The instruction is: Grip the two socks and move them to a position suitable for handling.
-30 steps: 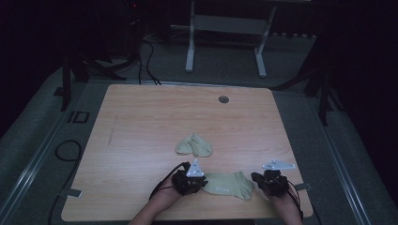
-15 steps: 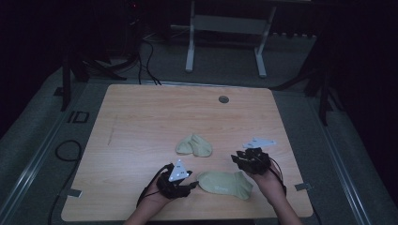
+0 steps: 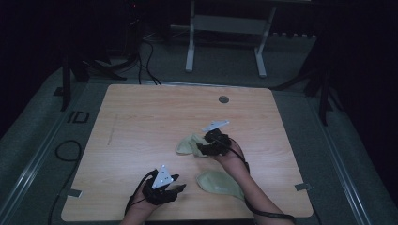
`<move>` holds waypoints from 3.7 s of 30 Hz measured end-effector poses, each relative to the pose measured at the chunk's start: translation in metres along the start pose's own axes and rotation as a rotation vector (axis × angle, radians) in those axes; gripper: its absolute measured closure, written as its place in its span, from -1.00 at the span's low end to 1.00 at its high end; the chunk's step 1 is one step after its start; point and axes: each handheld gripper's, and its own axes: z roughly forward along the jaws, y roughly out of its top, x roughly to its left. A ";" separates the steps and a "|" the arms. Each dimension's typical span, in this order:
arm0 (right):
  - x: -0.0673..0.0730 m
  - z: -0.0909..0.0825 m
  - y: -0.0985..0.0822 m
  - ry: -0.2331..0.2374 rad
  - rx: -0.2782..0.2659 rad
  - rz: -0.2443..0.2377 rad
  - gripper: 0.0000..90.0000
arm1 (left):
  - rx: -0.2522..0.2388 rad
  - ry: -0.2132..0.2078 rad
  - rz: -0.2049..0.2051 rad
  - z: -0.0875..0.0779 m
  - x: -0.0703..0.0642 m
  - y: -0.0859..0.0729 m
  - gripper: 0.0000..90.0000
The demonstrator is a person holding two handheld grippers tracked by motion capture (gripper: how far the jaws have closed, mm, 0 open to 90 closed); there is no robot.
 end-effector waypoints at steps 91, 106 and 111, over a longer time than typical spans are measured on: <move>-0.028 -0.007 -0.085 -0.132 0.073 0.151 0.64 | 0.163 0.045 0.134 0.129 0.023 0.093 0.98; -0.048 -0.048 -0.079 -0.084 -0.008 0.193 0.81 | 0.137 0.026 0.071 0.121 0.036 0.085 0.98; -0.066 -0.060 -0.085 -0.098 -0.013 0.223 0.81 | 0.141 0.014 0.080 0.121 0.038 0.085 0.98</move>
